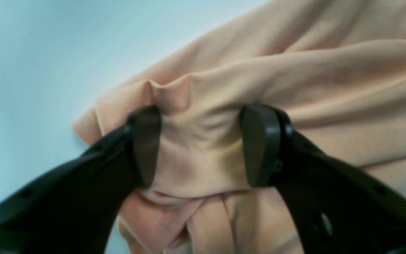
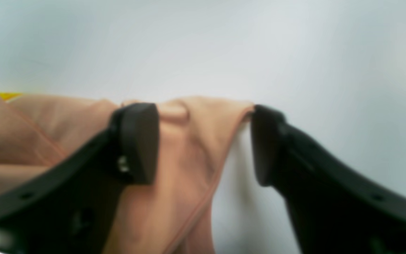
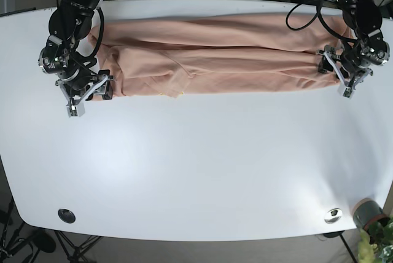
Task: Fold the T-shirt properly
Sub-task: 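Grasp the folded strip end with the right gripper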
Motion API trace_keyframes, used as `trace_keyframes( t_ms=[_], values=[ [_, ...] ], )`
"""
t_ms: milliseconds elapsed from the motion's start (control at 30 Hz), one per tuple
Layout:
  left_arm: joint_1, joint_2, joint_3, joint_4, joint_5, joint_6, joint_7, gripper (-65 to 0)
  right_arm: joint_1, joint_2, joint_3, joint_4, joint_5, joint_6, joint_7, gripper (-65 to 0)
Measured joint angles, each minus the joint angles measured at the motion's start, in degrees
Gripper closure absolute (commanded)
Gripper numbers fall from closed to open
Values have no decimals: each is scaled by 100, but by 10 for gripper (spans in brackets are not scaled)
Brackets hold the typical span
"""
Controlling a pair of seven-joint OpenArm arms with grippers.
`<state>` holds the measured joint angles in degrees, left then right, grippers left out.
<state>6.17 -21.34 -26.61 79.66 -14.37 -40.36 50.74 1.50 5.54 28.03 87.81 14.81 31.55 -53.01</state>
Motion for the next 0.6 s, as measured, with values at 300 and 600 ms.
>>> trace_keyframes(
  t_ms=[300,600],
  values=[
    [0,-11,0,-2,-2,0,-2,-344,11,0,0,-79,-2,0,31,-40],
    [2,-13,0,-7,-4,0,-4,-344,15,-13,243,-83,13,9,28,0]
  ],
)
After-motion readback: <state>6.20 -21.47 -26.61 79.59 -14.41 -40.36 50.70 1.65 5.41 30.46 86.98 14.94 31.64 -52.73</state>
